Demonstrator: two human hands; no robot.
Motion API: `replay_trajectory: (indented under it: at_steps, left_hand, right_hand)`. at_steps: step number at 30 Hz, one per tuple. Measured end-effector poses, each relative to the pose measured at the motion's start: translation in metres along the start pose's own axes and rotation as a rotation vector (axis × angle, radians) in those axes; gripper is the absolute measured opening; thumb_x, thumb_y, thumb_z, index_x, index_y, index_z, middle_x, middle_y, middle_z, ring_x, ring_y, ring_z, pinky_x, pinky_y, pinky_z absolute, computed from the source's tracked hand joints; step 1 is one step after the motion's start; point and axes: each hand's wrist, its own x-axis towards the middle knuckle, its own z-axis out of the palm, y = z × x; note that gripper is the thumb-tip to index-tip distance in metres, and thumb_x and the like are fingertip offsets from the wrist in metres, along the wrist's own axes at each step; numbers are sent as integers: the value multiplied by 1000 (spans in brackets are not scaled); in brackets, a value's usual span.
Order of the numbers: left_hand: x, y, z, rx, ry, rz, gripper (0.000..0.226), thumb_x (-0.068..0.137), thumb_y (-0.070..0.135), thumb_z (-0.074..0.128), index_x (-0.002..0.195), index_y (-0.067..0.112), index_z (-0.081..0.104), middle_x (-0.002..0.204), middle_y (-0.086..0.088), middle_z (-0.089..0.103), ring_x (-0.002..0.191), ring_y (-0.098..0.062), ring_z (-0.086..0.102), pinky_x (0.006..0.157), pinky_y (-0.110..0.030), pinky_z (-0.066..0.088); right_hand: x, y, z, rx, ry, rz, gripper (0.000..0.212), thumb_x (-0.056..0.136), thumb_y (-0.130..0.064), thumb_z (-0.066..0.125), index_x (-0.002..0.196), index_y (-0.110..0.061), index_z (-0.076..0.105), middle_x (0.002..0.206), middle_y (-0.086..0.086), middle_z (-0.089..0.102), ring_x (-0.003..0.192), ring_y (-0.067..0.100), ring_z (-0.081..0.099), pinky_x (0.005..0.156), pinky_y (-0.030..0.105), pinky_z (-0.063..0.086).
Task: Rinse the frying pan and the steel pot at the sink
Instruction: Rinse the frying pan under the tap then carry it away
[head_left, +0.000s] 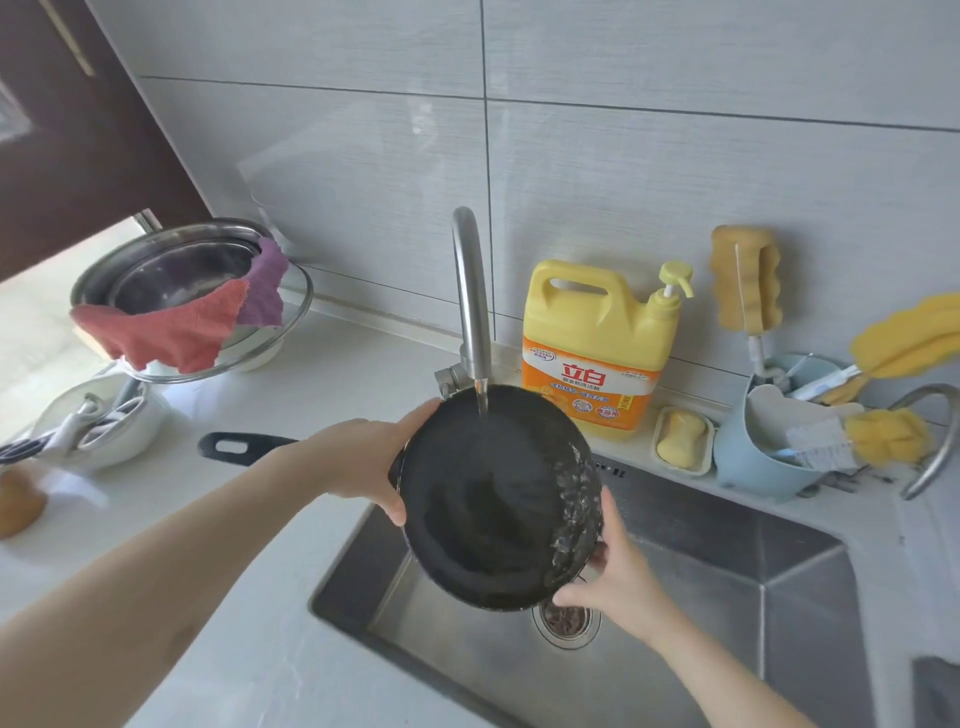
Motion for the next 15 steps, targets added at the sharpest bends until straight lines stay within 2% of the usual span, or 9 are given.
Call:
replay_trajectory:
  at_steps: [2,3,5,7,9,11,13,15]
  left_hand:
    - [-2,-1,8,-82,75,-5,128,65,43,85,141,54,-18,89,11,62,83,-15,57,69,-23,42]
    - [-1,-3,15,-144,101,-6,130,64,42,85,141,55,-19,90,11,63,84,-15,58,71,-23,43]
    - [2,-4,27,-322,114,-3,131,62,39,87,140,59,-17,102,13,66,94,-16,62,83,-27,48]
    - [5,-3,40,-542,63,45,130,61,31,89,140,63,-9,114,17,67,104,-10,63,95,-28,48]
    - [8,-3,51,-705,-22,97,127,62,25,91,144,58,0,122,14,66,111,-9,64,103,-34,47]
    - [10,-1,55,-736,-109,114,126,64,26,91,149,51,2,124,9,67,113,-12,65,106,-42,44]
    - [9,1,52,-723,-202,113,118,67,24,87,150,47,7,120,5,69,103,-12,68,99,-37,49]
    - [6,0,46,-740,-260,97,113,67,20,86,146,53,13,116,-11,69,89,-20,66,82,-35,53]
  right_hand:
    - [2,-20,-18,-112,29,-38,141,49,-18,92,150,-50,-2,140,-24,48,120,-4,53,100,23,43]
    - [3,-31,-29,-182,36,-69,142,48,-22,92,149,-51,-3,140,-24,47,122,-4,51,101,24,42]
    - [6,-52,-54,-314,12,-105,143,44,-30,92,148,-54,-3,140,-20,48,126,5,49,108,33,40]
    - [5,-72,-79,-426,-56,-92,146,43,-37,93,150,-49,-6,146,-18,44,131,4,45,112,36,36]
    - [0,-92,-99,-499,-140,-52,141,45,-37,94,152,-43,2,135,-20,54,119,0,54,107,33,42]
    - [-9,-107,-111,-469,-223,-43,121,52,-23,94,148,-38,21,118,-19,65,105,2,64,97,30,50]
    - [-18,-111,-114,-405,-290,-52,103,59,-12,91,139,-40,33,114,-15,68,103,7,66,93,31,53]
    - [-24,-104,-109,-352,-311,-49,101,60,-11,89,139,-42,35,116,-14,67,108,9,65,94,33,52]
